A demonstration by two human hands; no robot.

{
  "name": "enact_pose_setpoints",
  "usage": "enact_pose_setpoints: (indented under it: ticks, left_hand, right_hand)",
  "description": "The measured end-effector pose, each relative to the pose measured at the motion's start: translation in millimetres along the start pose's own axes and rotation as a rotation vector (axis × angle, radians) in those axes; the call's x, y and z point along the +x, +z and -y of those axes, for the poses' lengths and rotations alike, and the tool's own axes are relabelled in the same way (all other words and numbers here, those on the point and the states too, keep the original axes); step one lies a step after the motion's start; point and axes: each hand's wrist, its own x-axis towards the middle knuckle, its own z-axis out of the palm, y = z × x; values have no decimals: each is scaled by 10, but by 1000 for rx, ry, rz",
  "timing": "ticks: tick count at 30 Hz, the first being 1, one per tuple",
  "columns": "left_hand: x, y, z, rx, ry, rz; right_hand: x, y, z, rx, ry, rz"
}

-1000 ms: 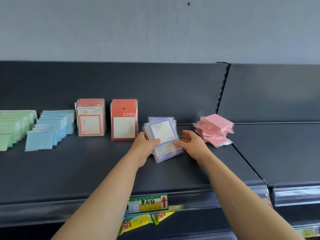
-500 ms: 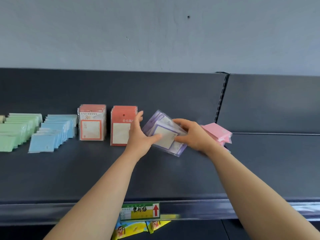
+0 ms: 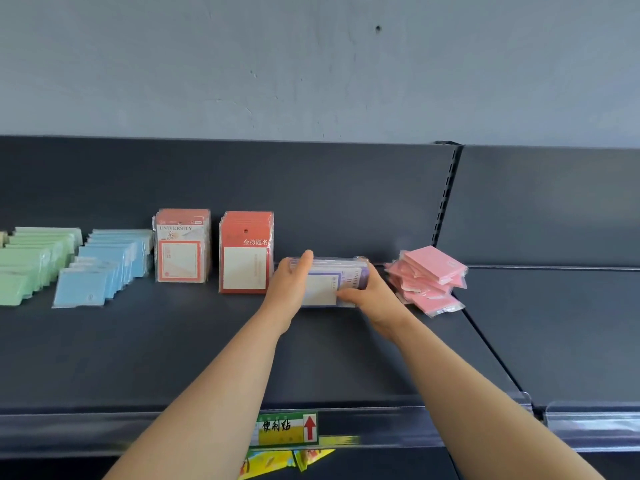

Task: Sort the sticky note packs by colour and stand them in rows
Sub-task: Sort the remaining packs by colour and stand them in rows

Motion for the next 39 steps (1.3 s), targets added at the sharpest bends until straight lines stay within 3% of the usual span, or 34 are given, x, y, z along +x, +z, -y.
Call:
enact_pose_setpoints:
  ticks: [7,10,12,16,20,23,25,29,34,39]
  left_hand:
    - [98,-34,70,-241,-115,185]
    - [22,-95,69,-49,26,228]
    - [27,-130,109,30,106,151]
    - [16,-95,81,-377,14,135]
    - [-30,-21,72,-522,-12,179]
    - [-22,-53,90,-375,25,136]
    - [0,-90,66,-208,113,72]
    - [-32,-97,-34,2,242,101]
    - [-47,-100,-71,226,291,145]
    - [-82,-107,-107,261,388,203]
  right_hand:
    - [48,-56,-101,-50,44,-12]
    - [54,-87,-96,-120,21,10]
    - [47,-101,-28,-121,-8,-41]
    - [36,-89,176,217,-9,-110]
    - [15,-26,244,367,36,-61]
    - [2,-56,293,292,-40,-125]
    - [2,-104,336,157,-85,-102]
    - [-1,-126,402,-123,-143,-40]
    - [-25,-104,346,-103,-156,-37]
    - [-28,-111,250,-21,-122,-82]
